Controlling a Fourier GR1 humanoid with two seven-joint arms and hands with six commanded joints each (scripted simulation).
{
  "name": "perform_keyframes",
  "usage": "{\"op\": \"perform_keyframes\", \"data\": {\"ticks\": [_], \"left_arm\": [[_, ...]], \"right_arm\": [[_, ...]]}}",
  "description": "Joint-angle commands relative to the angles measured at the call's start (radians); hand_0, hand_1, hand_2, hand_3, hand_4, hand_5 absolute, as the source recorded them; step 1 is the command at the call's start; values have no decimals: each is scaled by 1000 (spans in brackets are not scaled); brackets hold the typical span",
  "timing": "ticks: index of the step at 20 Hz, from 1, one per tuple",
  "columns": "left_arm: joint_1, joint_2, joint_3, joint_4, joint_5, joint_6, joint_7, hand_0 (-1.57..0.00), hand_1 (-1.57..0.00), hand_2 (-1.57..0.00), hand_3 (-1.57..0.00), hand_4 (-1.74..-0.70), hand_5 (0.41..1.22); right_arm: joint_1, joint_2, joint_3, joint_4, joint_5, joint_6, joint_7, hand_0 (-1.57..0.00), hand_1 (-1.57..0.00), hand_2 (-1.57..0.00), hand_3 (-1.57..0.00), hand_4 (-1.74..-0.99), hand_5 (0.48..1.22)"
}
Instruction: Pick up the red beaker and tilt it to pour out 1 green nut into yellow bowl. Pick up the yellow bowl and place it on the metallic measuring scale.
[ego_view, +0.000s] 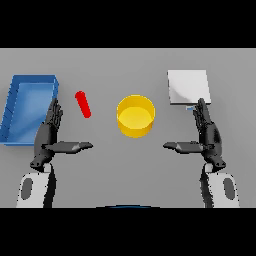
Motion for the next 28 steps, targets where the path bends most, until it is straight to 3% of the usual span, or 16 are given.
{"op": "perform_keyframes", "data": {"ticks": [1, 6, 7, 8, 10, 13, 14, 17, 19, 26, 28], "left_arm": [[1, 0, 0, -1, 0, 1, -1, 1, 1, 1, 1, -1141, 660], [14, 2, -7, -14, -3, -2, -3, 1, 1, 1, 1, -1141, 660], [59, 29, -51, -72, -58, -12, -30, 1, 1, 1, 1, -1141, 660], [89, 44, -80, -122, -92, -15, -35, 1, 1, 1, 1, -1143, 660], [129, 64, -111, -174, -125, -25, -8, 1, 1, 1, 1, -1142, 662], [148, 74, -131, -219, -137, -33, 38, 1, 1, 1, 1, -1138, 655], [130, 76, -129, -200, -140, -35, 63, 1, 1, 1, 1, -1139, 652], [80, 75, -112, -133, -136, -35, 81, 1, 1, 1, 1, -1136, 648], [23, 72, -95, -65, -132, -34, 95, 1, 1, 1, 1, -1145, 643], [-192, 80, -32, 221, -131, -39, 33, 1, 1, 1, 1, -1178, 637], [-228, 85, -20, 273, -130, -45, -14, 1, 1, 1, 1, -1183, 637]], "right_arm": [[-1, 1, 1, 1, 0, -2, 1, 1, 1, 1, 1, -1071, 578], [-4, 13, 7, 14, 11, -9, -2, 1, 1, 1, 1, -1071, 578], [20, -32, 50, -30, 122, -39, -75, 1, 1, 1, 1, -1071, 578], [43, -46, 87, -63, 195, -58, -105, 1, 1, 1, 1, -1072, 577], [70, -59, 127, -99, 278, -80, -106, 1, 1, 1, 1, -1064, 577], [82, -61, 137, -120, 273, -62, -93, 1, 1, 1, 1, -1103, 592], [65, -58, 137, -112, 268, -57, -72, 1, 1, 1, 1, -1118, 600], [70, -70, 126, -111, 244, -40, -103, 1, 1, 1, 1, -1163, 624], [59, -57, 128, -117, 225, -29, -82, 1, 1, 1, 1, -1189, 626], [65, -65, 111, -103, 190, -7, -100, 1, 1, 1, 1, -1229, 626], [65, -67, 113, -109, 193, -6, -111, 1, 1, 1, 1, -1227, 625]]}}
